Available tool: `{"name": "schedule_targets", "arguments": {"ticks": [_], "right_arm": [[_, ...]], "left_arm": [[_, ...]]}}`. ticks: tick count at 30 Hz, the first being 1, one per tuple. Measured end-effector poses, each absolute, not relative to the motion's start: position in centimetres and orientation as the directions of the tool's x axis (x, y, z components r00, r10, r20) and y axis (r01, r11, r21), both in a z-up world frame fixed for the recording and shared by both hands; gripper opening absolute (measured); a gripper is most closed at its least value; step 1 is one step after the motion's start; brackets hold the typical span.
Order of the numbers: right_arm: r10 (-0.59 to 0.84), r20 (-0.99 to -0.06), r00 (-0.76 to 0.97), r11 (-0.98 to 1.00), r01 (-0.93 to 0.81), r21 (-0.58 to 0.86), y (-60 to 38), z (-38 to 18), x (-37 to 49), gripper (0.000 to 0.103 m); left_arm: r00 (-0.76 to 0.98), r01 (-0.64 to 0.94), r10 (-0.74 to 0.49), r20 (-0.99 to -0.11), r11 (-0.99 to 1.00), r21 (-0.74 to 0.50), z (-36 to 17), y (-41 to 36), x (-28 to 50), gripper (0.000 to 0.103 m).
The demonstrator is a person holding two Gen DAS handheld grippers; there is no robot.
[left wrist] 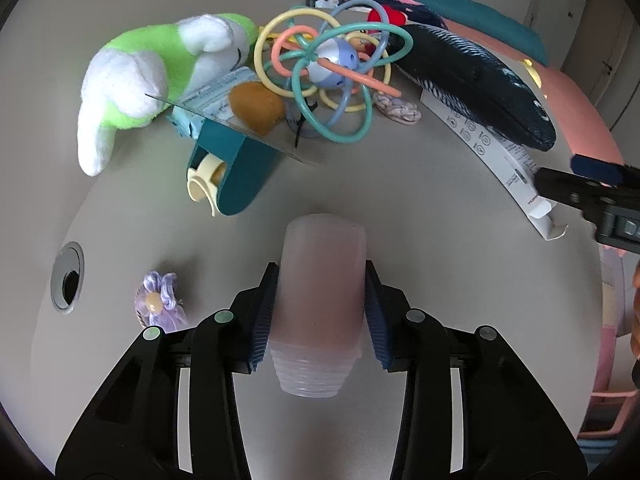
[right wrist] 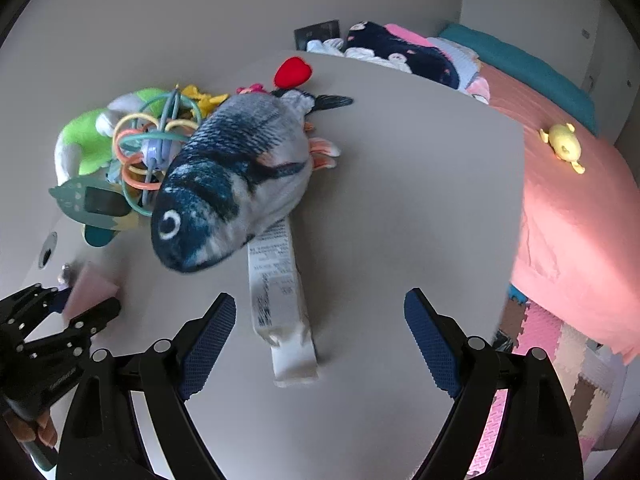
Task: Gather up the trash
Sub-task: 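Grasp the pink cup stack with left while right grasps the toothpaste box, then carry cup stack and toothpaste box to the trash bin and release both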
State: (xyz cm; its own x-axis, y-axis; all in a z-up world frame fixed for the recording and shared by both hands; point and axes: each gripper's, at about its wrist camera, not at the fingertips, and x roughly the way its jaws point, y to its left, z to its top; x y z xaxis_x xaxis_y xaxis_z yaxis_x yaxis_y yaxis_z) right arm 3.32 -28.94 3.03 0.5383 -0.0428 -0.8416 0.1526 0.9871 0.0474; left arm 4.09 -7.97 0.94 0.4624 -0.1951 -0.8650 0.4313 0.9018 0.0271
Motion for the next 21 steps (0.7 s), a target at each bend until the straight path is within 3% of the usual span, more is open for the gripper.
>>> {"name": "schedule_targets", "arguments": {"ticks": [4, 5, 7, 10, 11, 14, 21], "right_arm": [[-0.069, -0.853, 0.518, 0.99, 0.141, 0.005, -28.0, 2.0, 4.8, 0.086], [-0.077, -0.854, 0.515, 0.99, 0.138, -0.006, -27.8, 1.8, 5.2, 0.081], [-0.084, -0.861, 0.502, 0.992, 0.126, -0.024, -27.5, 1.3, 5.7, 0.069], [-0.032, -0.867, 0.498, 0.996, 0.091, 0.016, -27.1, 1.1, 5.9, 0.034], [-0.025, -0.87, 0.492, 0.996, 0.088, 0.021, -27.0, 1.2, 5.8, 0.03], [-0.032, -0.87, 0.493, 0.997, 0.074, 0.006, -26.5, 1.4, 5.1, 0.029], [0.087, -0.867, 0.491, 0.991, 0.046, 0.125, -26.7, 2.7, 2.0, 0.028]], "left_arm": [[0.474, 0.42, -0.204, -0.857, 0.907, 0.016, 1.0, -7.7, 4.4, 0.04], [0.475, 0.42, -0.206, -0.856, 0.907, 0.014, 0.9, -7.8, 4.5, 0.04], [0.475, 0.422, -0.214, -0.854, 0.907, 0.008, 1.1, -7.6, 4.4, 0.04], [0.476, 0.42, -0.217, -0.852, 0.908, 0.004, 1.3, -7.5, 4.3, 0.04], [0.477, 0.416, -0.217, -0.852, 0.909, 0.001, 1.4, -7.5, 4.1, 0.04], [0.511, 0.397, -0.198, -0.837, 0.917, 0.026, 1.6, -8.3, 4.0, 0.04], [0.508, 0.407, -0.214, -0.835, 0.913, 0.013, 2.7, -8.9, 2.3, 0.039]]}}
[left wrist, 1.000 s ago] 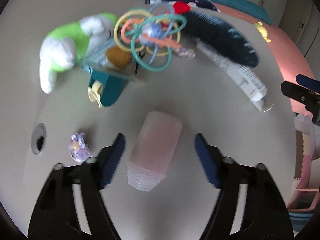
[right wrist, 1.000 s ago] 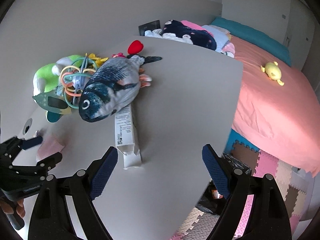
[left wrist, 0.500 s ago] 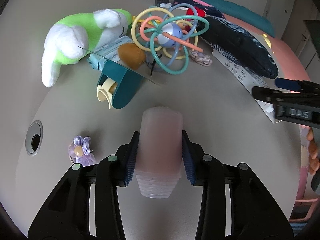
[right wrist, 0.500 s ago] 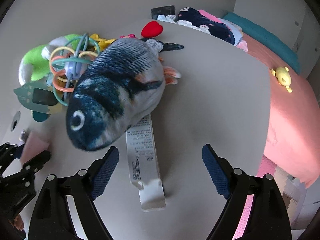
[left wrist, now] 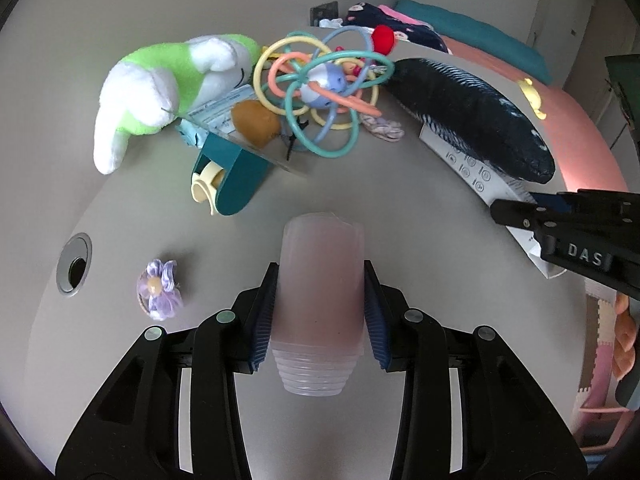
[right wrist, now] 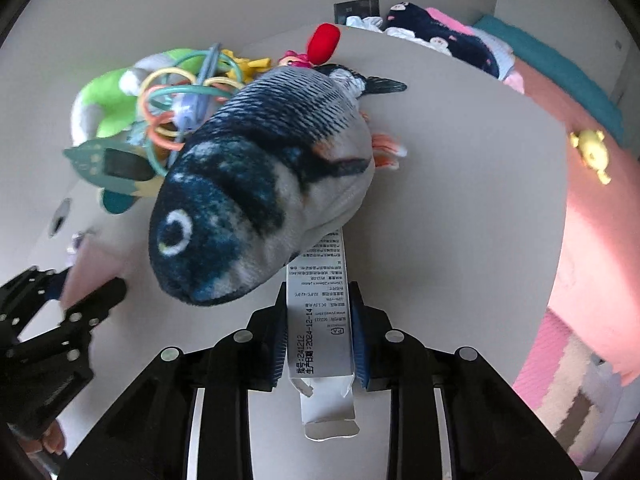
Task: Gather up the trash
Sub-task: 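Carry cup stack and toothpaste box to the trash bin and release both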
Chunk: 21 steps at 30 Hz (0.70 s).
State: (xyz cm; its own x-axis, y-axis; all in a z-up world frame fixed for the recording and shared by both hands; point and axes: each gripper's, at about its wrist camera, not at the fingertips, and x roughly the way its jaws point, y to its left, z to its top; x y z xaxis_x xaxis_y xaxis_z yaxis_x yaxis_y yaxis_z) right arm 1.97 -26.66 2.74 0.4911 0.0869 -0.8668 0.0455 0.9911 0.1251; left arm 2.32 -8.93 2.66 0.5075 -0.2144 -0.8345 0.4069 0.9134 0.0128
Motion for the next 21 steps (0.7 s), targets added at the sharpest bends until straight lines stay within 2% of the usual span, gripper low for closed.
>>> {"name": "schedule_targets", "arguments": {"ticks": [12, 21], "right_arm": [[0.181, -0.78, 0.599, 0.98, -0.042, 0.195, -25.1, 10.4, -1.7, 0.027], [0.16, -0.733, 0.661, 0.984, -0.046, 0.173, -25.8, 14.0, -4.2, 0.027]], "left_arm": [[0.57, 0.389, -0.248, -0.783, 0.921, -0.008, 8.3, -8.7, -1.5, 0.039], [0.598, 0.407, -0.283, -0.75, 0.913, -0.02, 11.1, -9.6, -3.1, 0.039]]}}
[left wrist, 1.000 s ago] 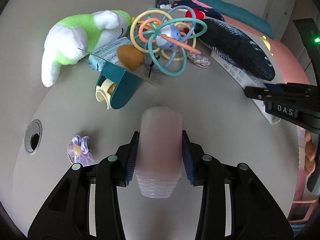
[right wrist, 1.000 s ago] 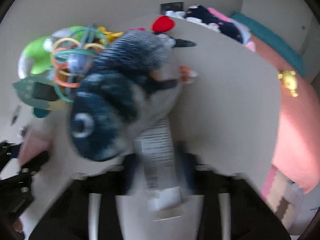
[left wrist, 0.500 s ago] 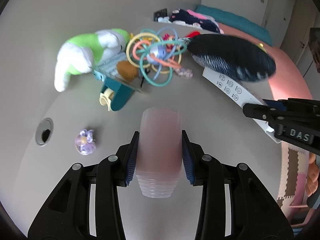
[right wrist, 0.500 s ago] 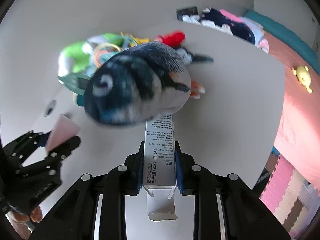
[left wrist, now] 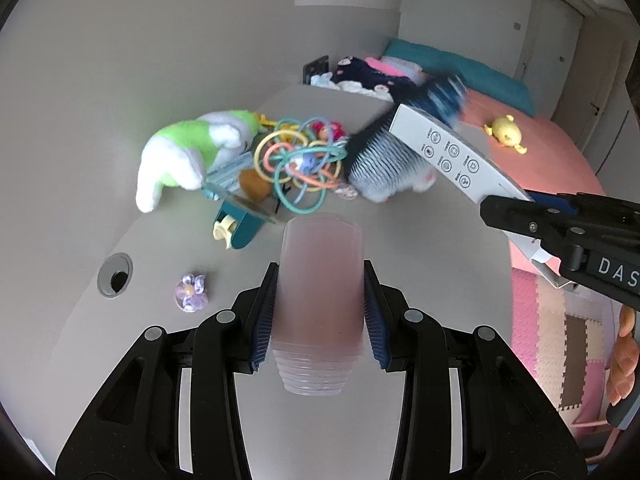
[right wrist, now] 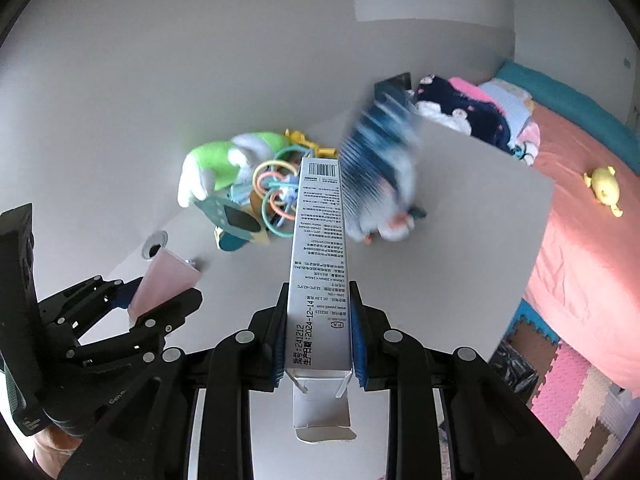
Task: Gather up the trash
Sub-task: 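Carry cup stack and toothpaste box to the trash bin and release both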
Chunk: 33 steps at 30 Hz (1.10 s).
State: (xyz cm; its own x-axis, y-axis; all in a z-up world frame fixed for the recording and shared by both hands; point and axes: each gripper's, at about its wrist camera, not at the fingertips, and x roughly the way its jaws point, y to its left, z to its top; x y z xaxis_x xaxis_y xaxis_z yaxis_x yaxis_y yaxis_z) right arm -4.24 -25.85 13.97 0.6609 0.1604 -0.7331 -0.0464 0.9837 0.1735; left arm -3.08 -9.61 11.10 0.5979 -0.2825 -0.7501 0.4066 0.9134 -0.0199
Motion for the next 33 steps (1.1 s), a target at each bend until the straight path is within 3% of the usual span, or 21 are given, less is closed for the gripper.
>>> {"name": "schedule_targets", "arguments": {"ticks": [10, 21, 33], "right_arm": [[0.071, -0.734, 0.675, 0.983, 0.077, 0.166, -32.9, 13.6, -7.7, 0.027], [-0.064, -0.763, 0.643, 0.943, 0.289, 0.165, -44.6, 10.6, -13.6, 0.027], [-0.155, -0.832, 0.532, 0.86, 0.487, 0.151, -54.7, 4.2, -17.8, 0.028]], "left_arm": [[0.558, 0.506, -0.359, -0.748, 0.862, -0.036, 11.1, -16.6, -4.1, 0.039], [0.453, 0.651, -0.446, -0.772, 0.757, -0.056, 9.5, -29.2, -6.5, 0.039], [0.305, 0.76, -0.448, -0.841, 0.646, -0.068, 3.6, -42.5, -8.4, 0.039]]}}
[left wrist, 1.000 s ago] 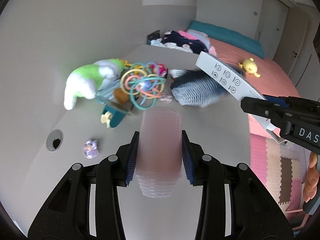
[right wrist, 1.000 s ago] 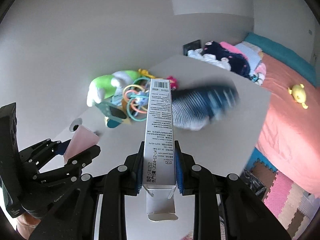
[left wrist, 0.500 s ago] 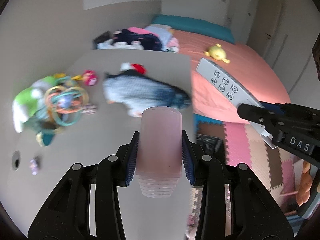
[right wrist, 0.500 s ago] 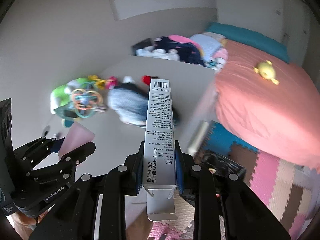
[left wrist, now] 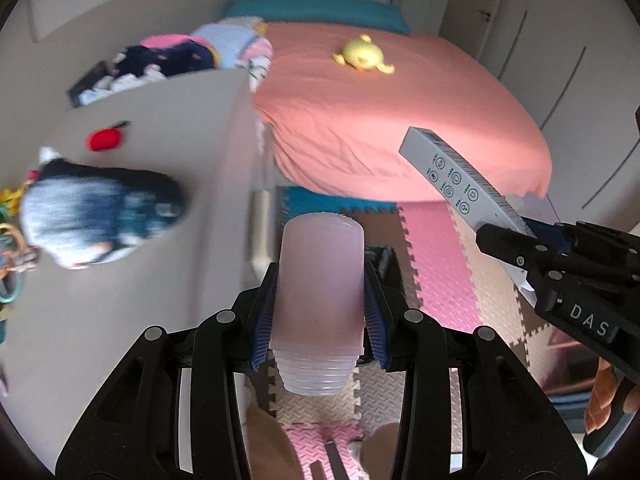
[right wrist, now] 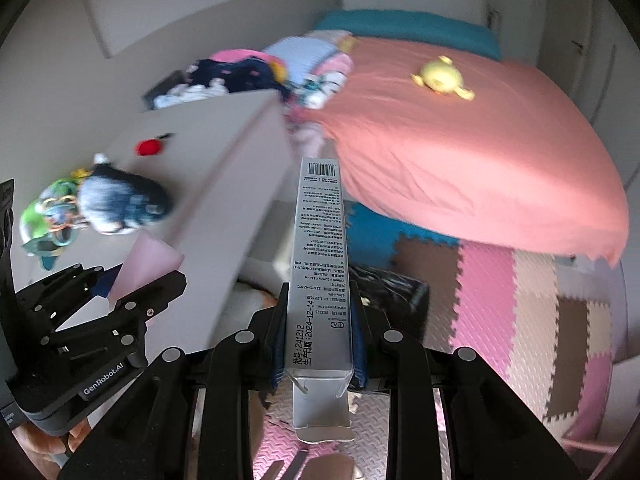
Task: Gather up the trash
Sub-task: 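Carry cup stack and toothpaste box to the trash bin and release both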
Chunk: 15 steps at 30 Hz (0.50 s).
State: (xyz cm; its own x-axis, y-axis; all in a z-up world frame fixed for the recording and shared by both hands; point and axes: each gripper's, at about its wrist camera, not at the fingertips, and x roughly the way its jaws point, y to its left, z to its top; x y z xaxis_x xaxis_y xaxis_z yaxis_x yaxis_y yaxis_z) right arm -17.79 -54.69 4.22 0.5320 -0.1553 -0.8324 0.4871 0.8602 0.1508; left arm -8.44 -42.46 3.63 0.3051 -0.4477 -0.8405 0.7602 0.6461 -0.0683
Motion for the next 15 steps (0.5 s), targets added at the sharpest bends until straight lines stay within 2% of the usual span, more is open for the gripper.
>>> {"name": "schedule_targets", "arguments": {"ticks": [5, 6, 7, 9, 15], "right_arm": [[-0.175, -0.872, 0.457, 0.811, 0.569, 0.135, -58.1, 0.6, -17.5, 0.03], [-0.185, -0.882, 0.434, 0.796, 0.592, 0.125, -58.9, -0.2, -17.3, 0.047], [-0.193, -0.886, 0.422, 0.786, 0.607, 0.117, -59.3, -0.6, -17.1, 0.059], [-0.226, -0.889, 0.399, 0.761, 0.641, 0.094, -60.4, -1.5, -17.1, 0.064], [-0.207, -0.891, 0.403, 0.759, 0.641, 0.113, -61.2, -2.6, -16.8, 0.064]], "left_arm": [[0.254, 0.761, -0.405, -0.878, 0.644, -0.077, -0.3, -46.5, -7.8, 0.041], [0.234, 0.763, -0.393, -0.889, 0.641, -0.082, -1.1, -47.2, -7.5, 0.053], [0.231, 0.762, -0.38, -0.896, 0.643, -0.076, -1.7, -47.7, -7.3, 0.082], [0.296, 0.752, -0.354, -0.887, 0.659, -0.013, -2.4, -48.4, -7.2, 0.096], [0.324, 0.744, -0.341, -0.883, 0.668, 0.015, -2.9, -48.9, -6.8, 0.096]]}}
